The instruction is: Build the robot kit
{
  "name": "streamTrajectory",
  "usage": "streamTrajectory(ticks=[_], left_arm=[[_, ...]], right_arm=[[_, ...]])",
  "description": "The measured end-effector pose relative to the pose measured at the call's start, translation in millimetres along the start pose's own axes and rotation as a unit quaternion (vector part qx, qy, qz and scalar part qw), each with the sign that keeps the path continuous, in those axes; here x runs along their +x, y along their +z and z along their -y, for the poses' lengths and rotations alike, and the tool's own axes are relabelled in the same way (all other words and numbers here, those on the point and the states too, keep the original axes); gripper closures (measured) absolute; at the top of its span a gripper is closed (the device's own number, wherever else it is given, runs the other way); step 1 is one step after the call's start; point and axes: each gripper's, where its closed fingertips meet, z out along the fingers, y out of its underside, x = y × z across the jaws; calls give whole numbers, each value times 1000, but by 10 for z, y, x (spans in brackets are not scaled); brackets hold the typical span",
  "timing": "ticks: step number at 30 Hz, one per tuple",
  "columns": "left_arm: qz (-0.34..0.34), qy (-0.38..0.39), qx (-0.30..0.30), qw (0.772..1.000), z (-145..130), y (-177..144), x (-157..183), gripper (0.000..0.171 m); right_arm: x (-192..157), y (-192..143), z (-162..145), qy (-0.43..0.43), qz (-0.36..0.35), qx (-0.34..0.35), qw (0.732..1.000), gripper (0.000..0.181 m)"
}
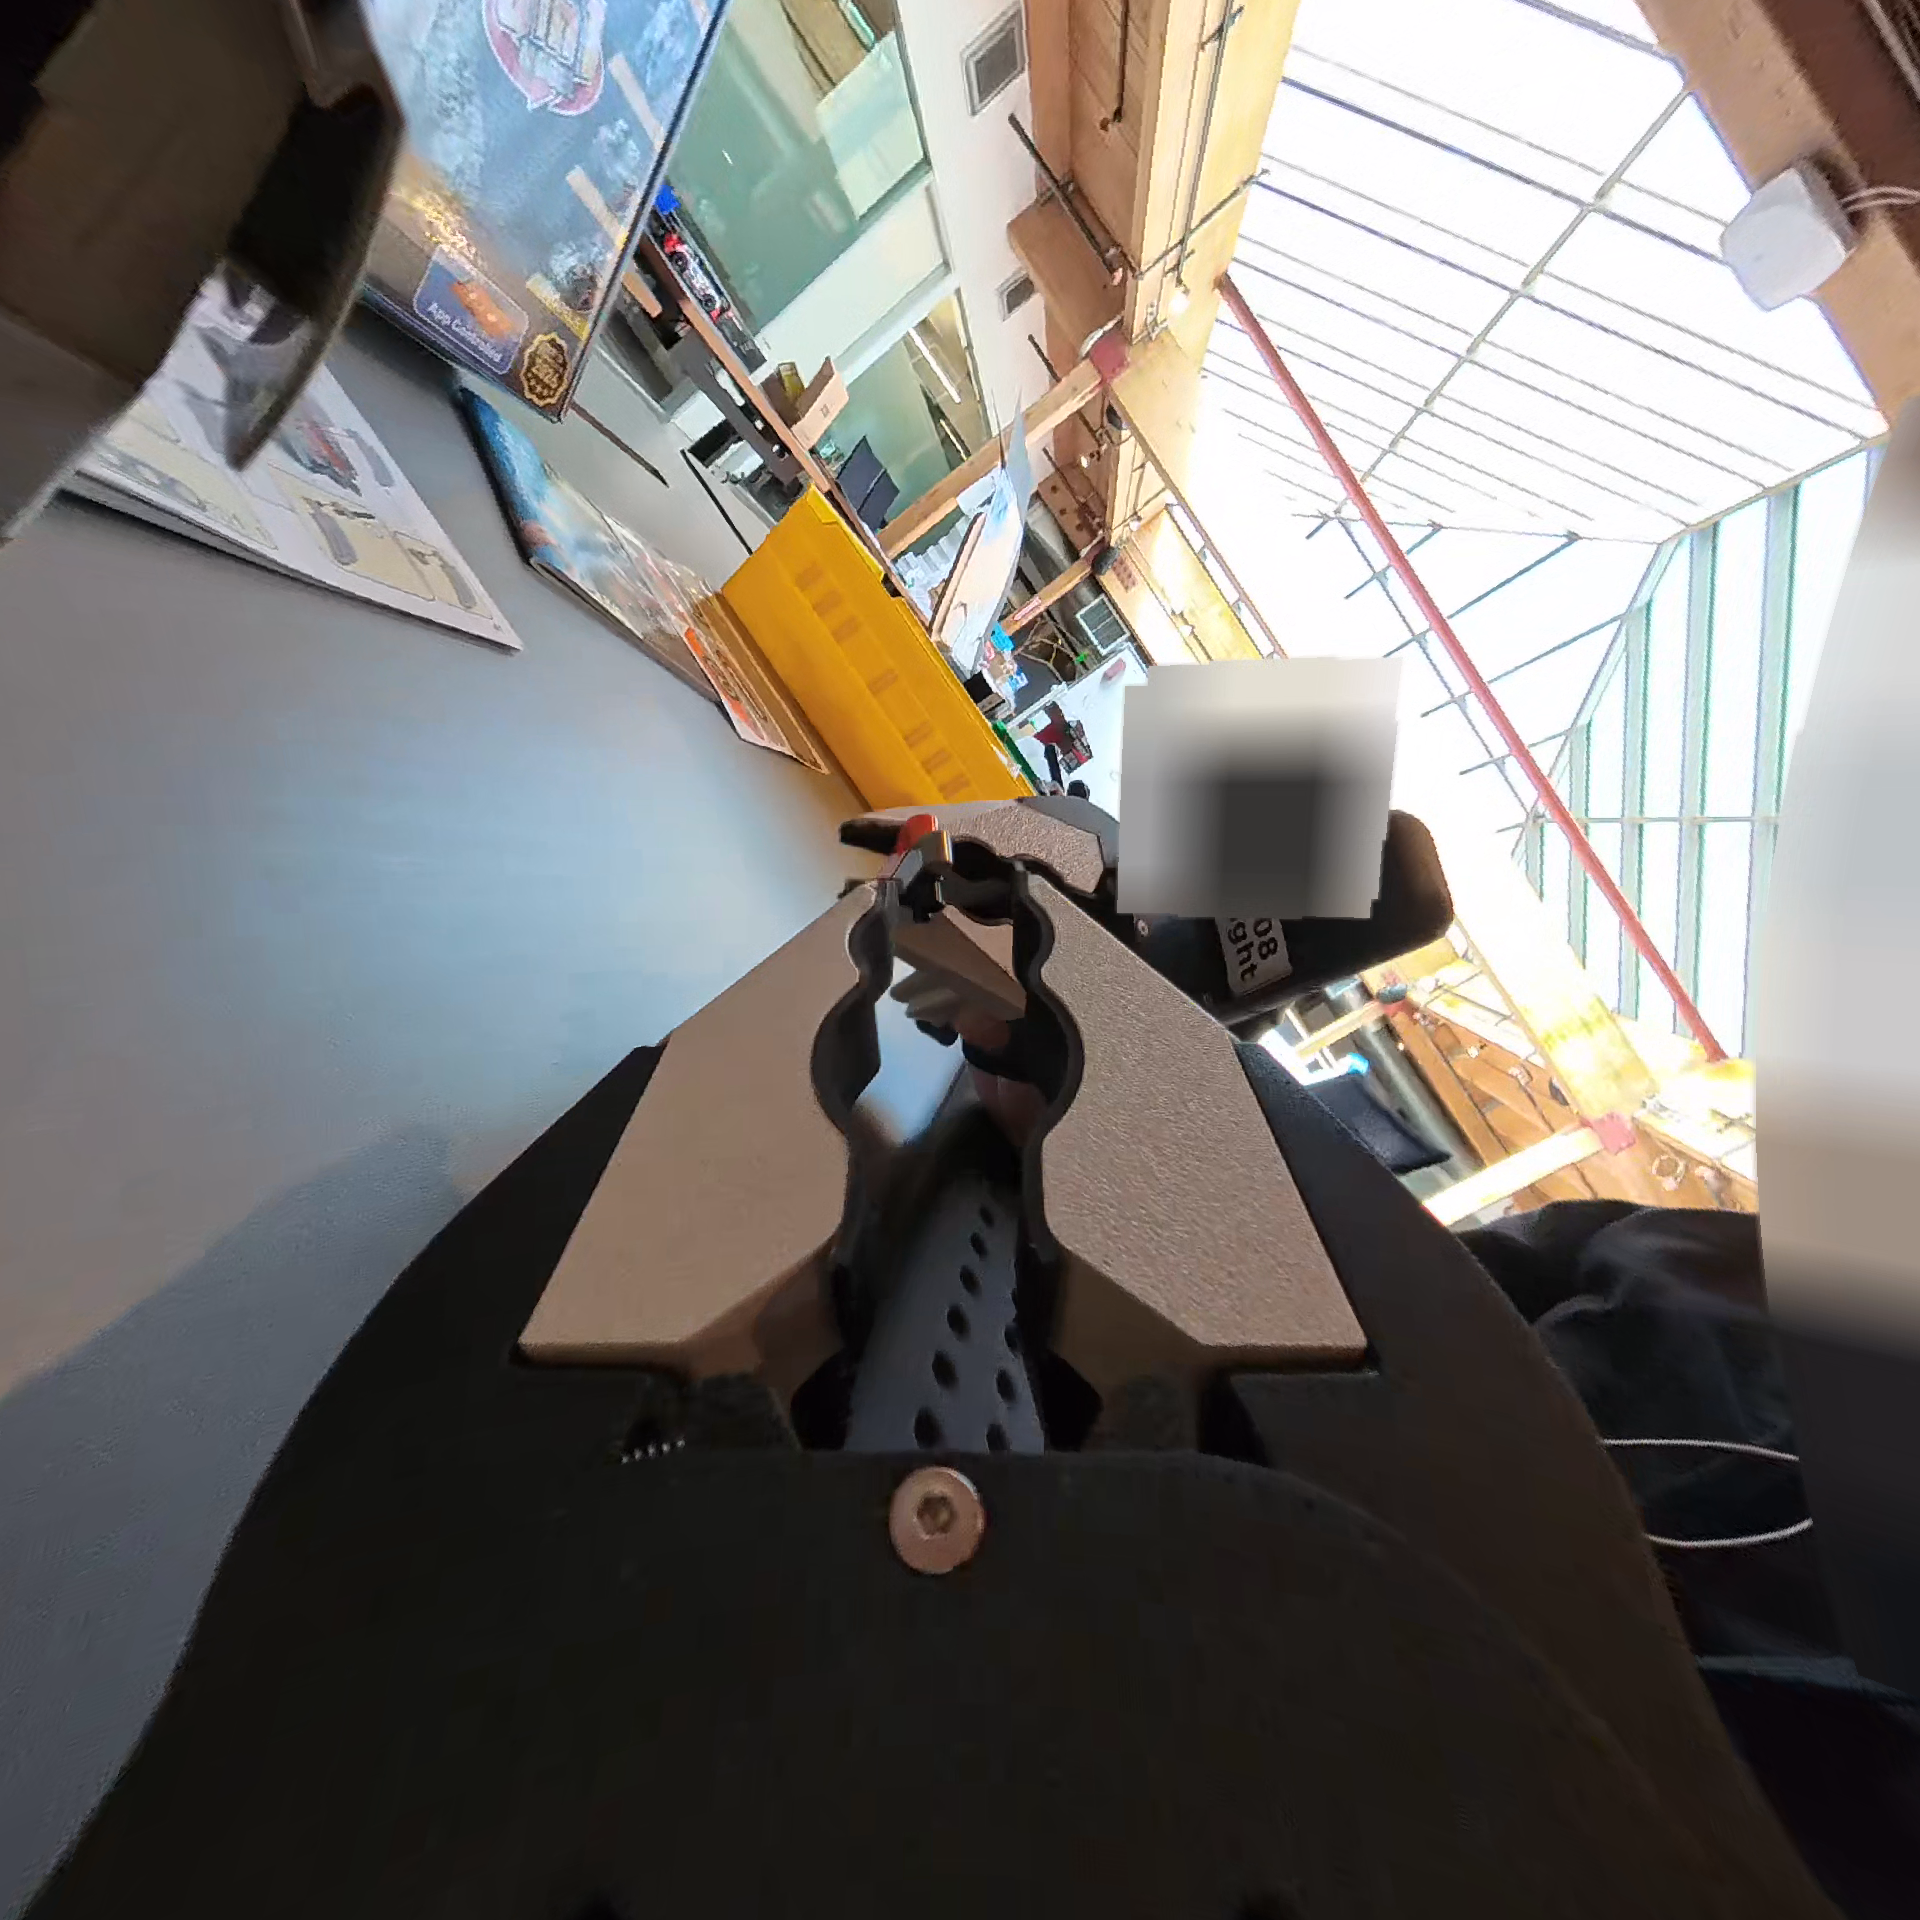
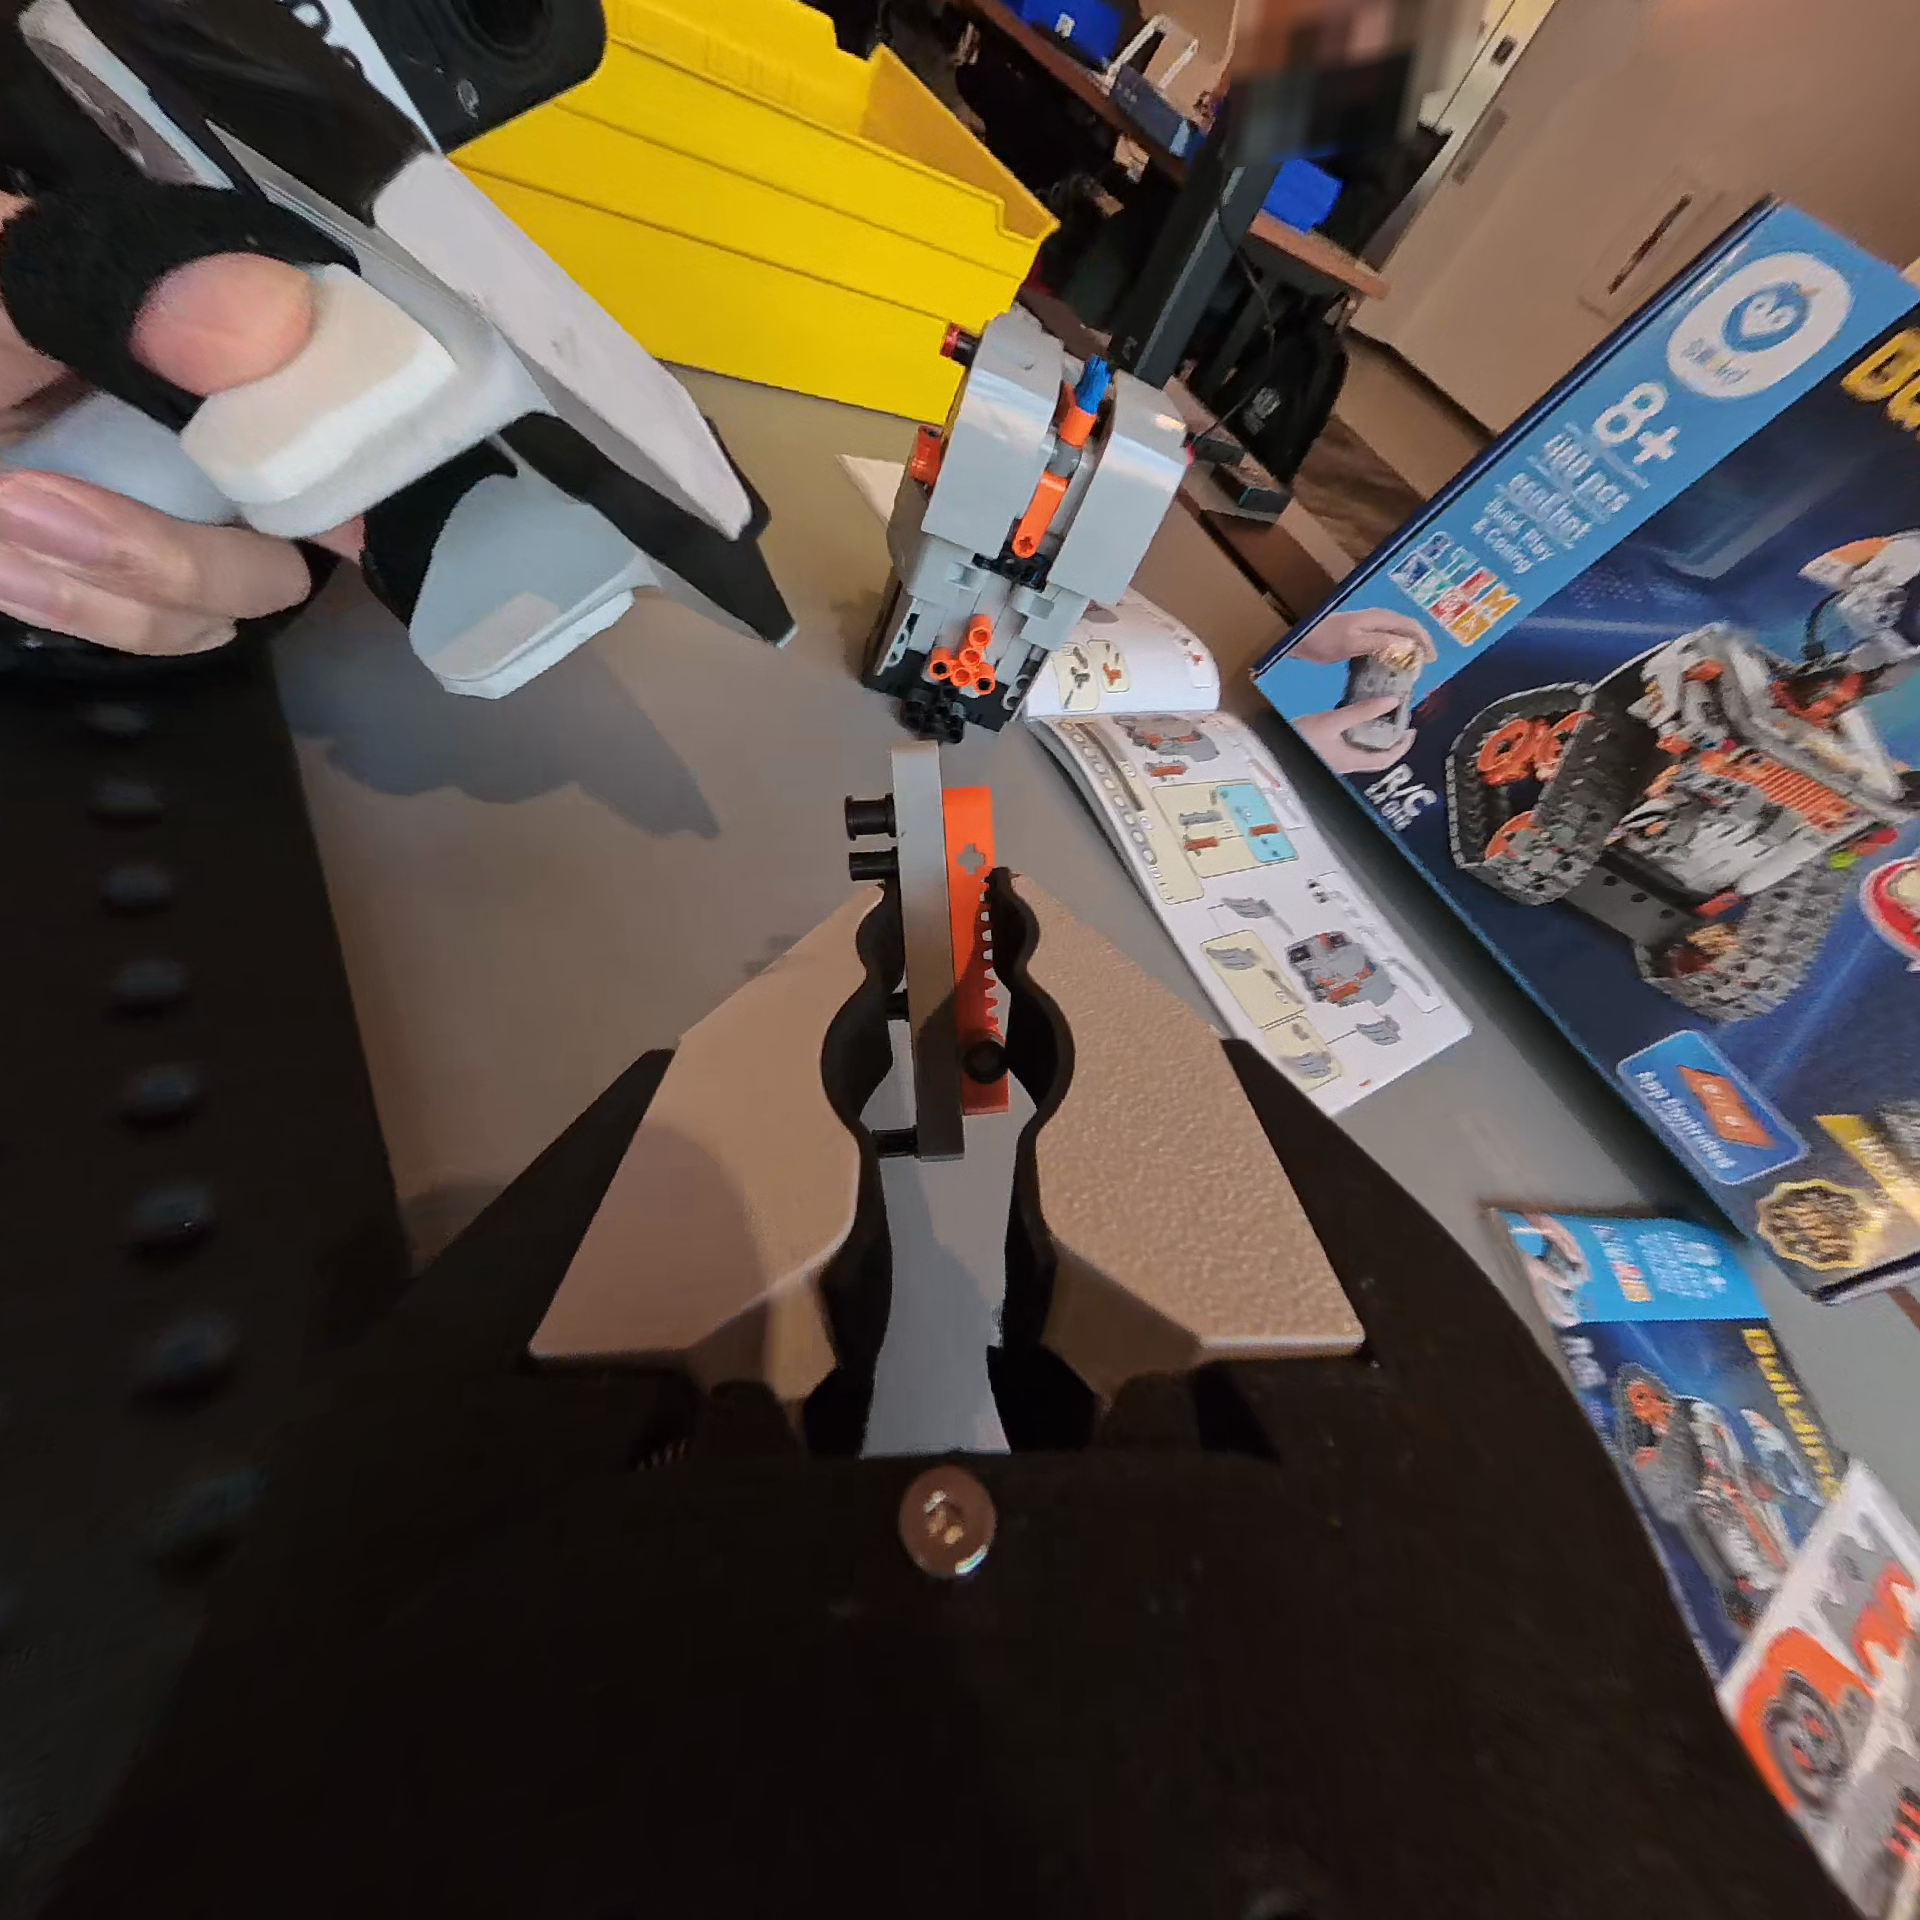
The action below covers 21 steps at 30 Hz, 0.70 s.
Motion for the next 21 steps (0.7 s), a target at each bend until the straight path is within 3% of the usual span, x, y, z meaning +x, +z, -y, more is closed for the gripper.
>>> streamTrajectory(ticks=[10, 16, 21], left_arm=[[-5, 103, -14, 995, -93, 33, 192, 158], [16, 146, -39, 988, -178, 81, 205, 143], [36, 162, -75, 983, -274, 148, 163, 142]], right_arm=[[-2, -93, 193, -48, -22, 55, 997, 166], [-38, -168, 328, -74, -32, 89, 993, 166], [-130, -184, 393, -114, -31, 100, 988, 166]])
